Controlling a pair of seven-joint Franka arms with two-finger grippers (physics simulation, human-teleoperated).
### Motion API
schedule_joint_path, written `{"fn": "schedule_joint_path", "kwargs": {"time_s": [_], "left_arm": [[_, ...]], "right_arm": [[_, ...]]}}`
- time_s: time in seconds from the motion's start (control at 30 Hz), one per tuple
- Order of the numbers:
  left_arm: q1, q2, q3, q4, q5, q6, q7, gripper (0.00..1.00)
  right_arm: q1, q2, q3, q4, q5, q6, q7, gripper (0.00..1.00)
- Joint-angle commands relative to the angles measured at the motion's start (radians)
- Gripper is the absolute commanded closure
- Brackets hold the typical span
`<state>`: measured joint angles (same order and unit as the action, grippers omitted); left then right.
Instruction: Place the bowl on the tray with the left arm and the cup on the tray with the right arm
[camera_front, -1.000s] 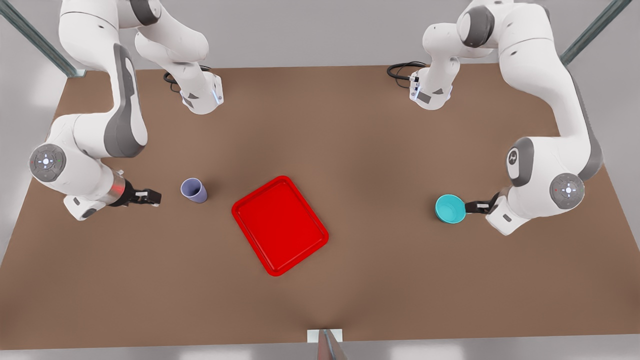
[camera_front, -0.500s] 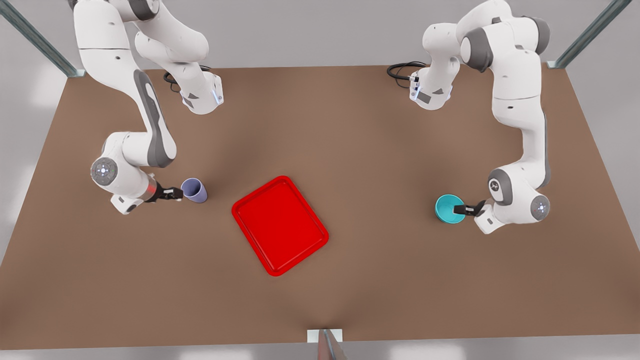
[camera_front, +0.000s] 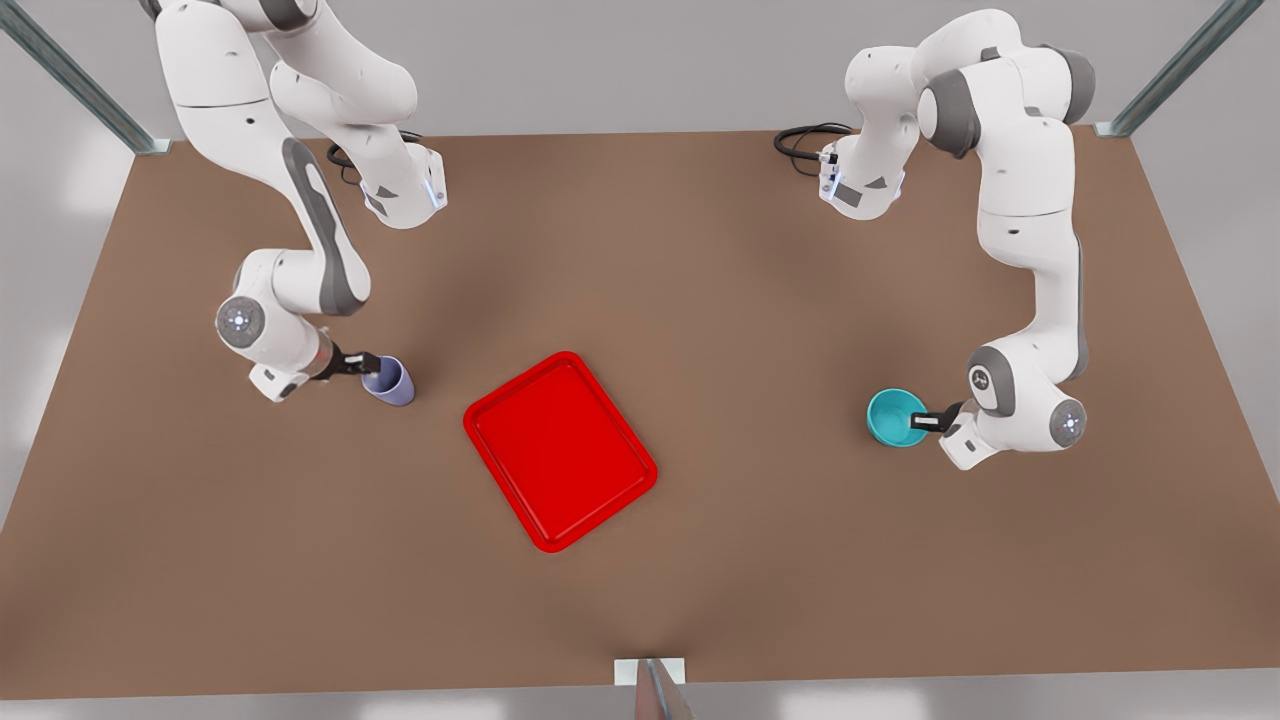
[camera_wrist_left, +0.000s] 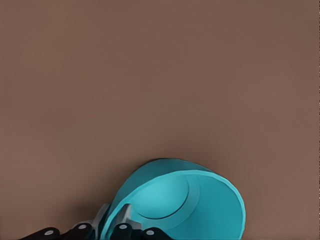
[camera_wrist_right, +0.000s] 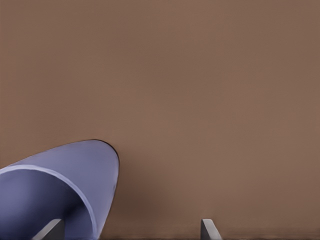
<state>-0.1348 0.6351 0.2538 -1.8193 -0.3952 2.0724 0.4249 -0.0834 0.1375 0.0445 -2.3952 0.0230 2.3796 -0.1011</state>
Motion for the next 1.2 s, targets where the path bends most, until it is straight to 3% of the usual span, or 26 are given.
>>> {"fn": "schedule_joint_path", "kwargs": {"time_s": [0.0, 0.23, 0.33, 0.43, 0.47, 0.5, 0.67, 0.83, 0.9, 1.17], "left_arm": [[0.0, 0.0, -0.001, 0.0, -0.001, 0.0, 0.0, 0.79], [-0.009, -0.014, -0.007, 0.008, -0.045, -0.034, -0.011, 0.79], [-0.052, -0.064, -0.06, 0.021, -0.1, -0.052, -0.13, 0.79], [-0.071, -0.097, -0.214, 0.086, -0.1, -0.112, -0.405, 0.79], [-0.077, -0.095, -0.269, 0.118, -0.1, -0.112, -0.503, 0.79], [-0.117, -0.084, -0.286, 0.152, -0.103, -0.107, -0.587, 0.79], [-0.321, -0.054, -0.289, 0.189, -0.254, 0.038, -0.814, 0.79], [-0.41, 0.159, -0.289, 0.491, -0.284, 0.127, -1.094, 0.79], [-0.431, 0.19, -0.289, 0.494, -0.286, 0.233, -1.143, 0.79], [-0.508, 0.264, -0.306, 0.563, -0.286, 0.36, -1.25, 0.79]], "right_arm": [[-0.004, -0.001, 0.0, -0.005, 0.0, 0.01, 0.0, 0.0], [-0.002, 0.014, 0.0, -0.024, 0.025, 0.056, -0.002, 0.0], [-0.001, 0.039, 0.002, -0.021, 0.025, 0.073, 0.0, 0.25], [0.001, 0.051, 0.002, -0.018, 0.026, 0.076, -0.002, 0.47], [0.001, 0.051, 0.002, -0.018, 0.026, 0.076, 0.0, 0.65], [-0.001, 0.053, 0.002, -0.016, 0.029, 0.076, 0.001, 0.76], [0.011, 0.048, 0.009, -0.015, 0.084, 0.069, 0.012, 0.79], [0.011, 0.05, 0.011, 0.005, 0.091, 0.059, 0.009, 0.79], [0.011, 0.051, 0.011, 0.019, 0.092, 0.03, 0.004, 0.79], [0.047, -0.002, 0.011, 0.068, 0.094, -0.033, -0.002, 0.79]]}}
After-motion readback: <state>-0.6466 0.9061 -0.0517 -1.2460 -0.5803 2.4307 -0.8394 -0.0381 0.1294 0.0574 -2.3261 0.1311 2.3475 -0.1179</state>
